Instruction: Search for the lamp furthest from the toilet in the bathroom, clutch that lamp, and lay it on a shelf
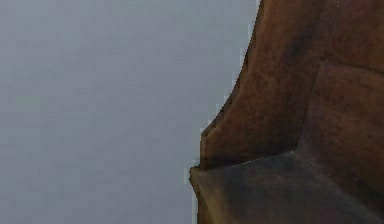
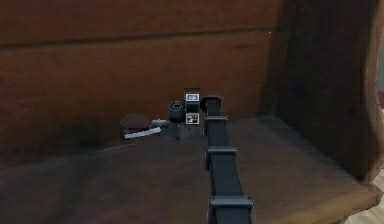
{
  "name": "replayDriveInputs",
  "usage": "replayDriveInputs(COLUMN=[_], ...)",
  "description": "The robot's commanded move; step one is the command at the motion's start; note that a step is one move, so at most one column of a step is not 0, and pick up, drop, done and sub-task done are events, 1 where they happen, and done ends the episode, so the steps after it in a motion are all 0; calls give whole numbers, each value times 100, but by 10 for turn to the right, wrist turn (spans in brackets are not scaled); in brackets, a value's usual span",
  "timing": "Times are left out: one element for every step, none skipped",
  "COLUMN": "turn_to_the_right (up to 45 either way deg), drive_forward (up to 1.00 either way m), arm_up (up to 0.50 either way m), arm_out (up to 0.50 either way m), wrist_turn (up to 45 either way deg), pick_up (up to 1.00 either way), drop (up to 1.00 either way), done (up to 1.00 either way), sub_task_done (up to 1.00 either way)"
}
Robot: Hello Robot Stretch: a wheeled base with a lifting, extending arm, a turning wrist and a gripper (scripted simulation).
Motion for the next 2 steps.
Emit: replayDriveInputs(turn_to_the_right=[0, 0], drive_forward=[0, 0], arm_up=[-32, 0], arm_out=[0, 0], wrist_turn=[0, 0], pick_up=[0, 0], drop=[0, 100], done=[0, 0], sub_task_done=[0, 0])
